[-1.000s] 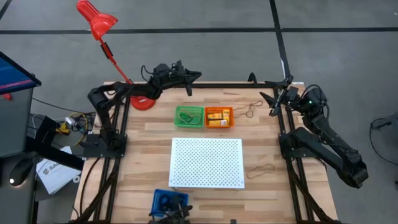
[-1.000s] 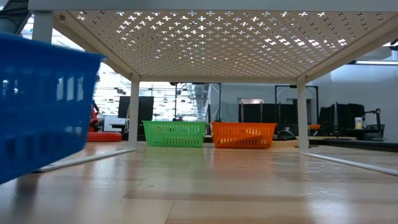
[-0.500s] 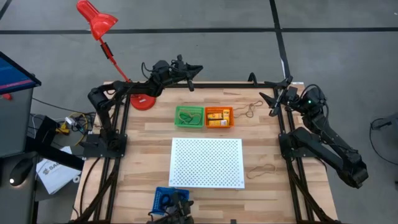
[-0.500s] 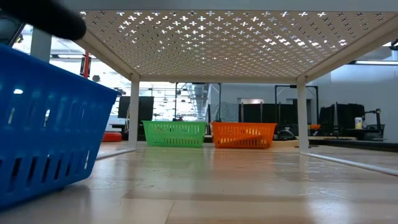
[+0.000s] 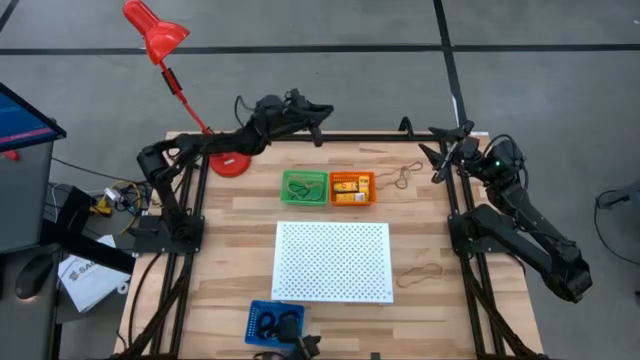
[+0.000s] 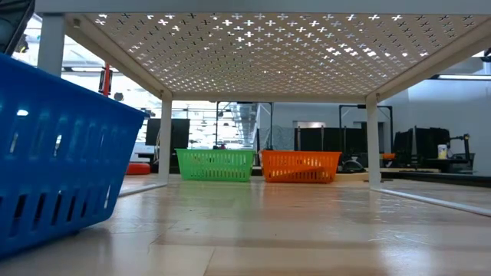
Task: Pick & Place Office Desk Supplies
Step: Put the brown rubber band into the green bin
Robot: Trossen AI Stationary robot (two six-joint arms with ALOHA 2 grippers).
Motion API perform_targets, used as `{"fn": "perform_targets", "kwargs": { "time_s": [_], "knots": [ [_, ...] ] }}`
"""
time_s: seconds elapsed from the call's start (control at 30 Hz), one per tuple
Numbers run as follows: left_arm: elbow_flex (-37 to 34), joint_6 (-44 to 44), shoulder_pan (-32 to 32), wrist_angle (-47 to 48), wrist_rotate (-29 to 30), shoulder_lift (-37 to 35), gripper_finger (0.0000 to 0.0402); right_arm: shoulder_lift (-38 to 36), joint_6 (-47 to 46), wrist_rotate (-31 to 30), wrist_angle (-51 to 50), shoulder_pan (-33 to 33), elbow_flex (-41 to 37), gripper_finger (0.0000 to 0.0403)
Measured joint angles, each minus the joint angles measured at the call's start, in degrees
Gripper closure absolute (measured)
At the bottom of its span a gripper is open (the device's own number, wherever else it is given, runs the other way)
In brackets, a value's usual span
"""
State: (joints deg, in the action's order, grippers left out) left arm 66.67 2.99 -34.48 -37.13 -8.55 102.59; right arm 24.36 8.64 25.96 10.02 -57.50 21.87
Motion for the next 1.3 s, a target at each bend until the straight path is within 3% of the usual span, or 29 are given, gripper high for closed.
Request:
{"fn": "perform_targets", "kwargs": {
  "time_s": [0.17, 0.4, 0.6, 0.73, 0.97, 1.13, 1.3],
  "knots": [
    [4.12, 8.61, 1.99, 12.44, 0.14, -3.71, 0.0385, 2.26, -2.77, -5.11, -2.28, -0.06, 0.03, 0.0154],
    [-1.53, 9.07, 1.66, 12.23, 2.46, -13.35, 0.0385, 13.85, -8.28, -5.35, -18.65, -0.17, 8.44, 0.0154],
    [-7.94, 10.87, 1.57, 9.7, 3.37, -19.71, 0.0385, 26.16, -14.69, -6.74, -26.0, 2.04, 13.15, 0.0154],
    [-10.13, 14.09, 1.45, 9.21, 7.01, -24.16, 0.0385, 35.73, -17.33, -12.71, -34.24, 5.88, 16.48, 0.0154],
    [-12.01, 15.01, 1.2, 9.03, 7.08, -28.54, 0.0385, 50.26, -20.31, -24.39, -39.95, 10.66, 20.16, 0.0154],
    [-13.8, 17.58, 0.11, 8.32, 7.09, -28.4, 0.0385, 55.98, -21.95, -31.18, -40.5, 10.08, 20.41, 0.0154],
    [-13.98, 17.5, -0.89, 8.29, 7.12, -28.42, 0.0385, 59.66, -23.69, -32.2, -39.46, 9.36, 20.41, 0.0154]
  ]
}}
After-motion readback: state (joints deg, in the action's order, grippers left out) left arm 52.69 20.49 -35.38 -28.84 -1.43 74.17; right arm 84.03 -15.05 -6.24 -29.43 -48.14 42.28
